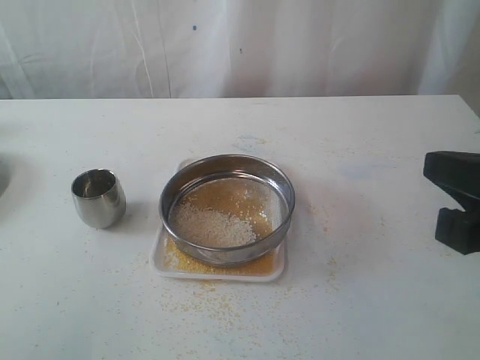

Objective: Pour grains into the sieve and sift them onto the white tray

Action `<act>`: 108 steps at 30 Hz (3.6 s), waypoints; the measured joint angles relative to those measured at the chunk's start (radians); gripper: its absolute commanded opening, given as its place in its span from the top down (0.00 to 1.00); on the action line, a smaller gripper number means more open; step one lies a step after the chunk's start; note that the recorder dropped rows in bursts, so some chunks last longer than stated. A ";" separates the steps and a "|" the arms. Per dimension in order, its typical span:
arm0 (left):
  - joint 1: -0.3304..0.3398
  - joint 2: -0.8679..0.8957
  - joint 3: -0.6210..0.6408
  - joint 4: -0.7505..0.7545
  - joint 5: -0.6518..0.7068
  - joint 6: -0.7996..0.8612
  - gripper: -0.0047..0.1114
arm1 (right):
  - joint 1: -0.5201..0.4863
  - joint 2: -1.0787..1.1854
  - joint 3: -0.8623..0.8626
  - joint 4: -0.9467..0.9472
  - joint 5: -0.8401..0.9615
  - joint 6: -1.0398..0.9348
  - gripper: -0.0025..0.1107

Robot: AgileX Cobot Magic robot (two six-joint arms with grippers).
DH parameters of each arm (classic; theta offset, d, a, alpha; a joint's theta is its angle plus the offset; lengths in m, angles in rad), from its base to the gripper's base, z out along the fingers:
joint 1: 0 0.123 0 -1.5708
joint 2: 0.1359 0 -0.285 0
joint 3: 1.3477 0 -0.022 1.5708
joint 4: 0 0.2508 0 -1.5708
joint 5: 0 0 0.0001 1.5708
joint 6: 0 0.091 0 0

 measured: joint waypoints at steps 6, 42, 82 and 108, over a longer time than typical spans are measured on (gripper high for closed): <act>0.000 0.000 0.000 0.000 0.000 0.000 0.96 | 0.000 -0.005 0.001 0.000 0.000 0.002 0.98; 0.000 0.000 0.000 0.000 0.000 0.000 0.96 | -0.137 -0.501 0.484 -0.174 -0.079 0.074 0.98; 0.000 0.000 0.000 0.000 0.000 0.000 0.96 | -0.137 -0.588 0.484 -0.176 -0.019 0.074 0.98; 0.000 0.000 0.000 0.000 0.000 0.000 0.96 | -0.137 -0.588 0.484 -0.176 -0.019 0.074 0.98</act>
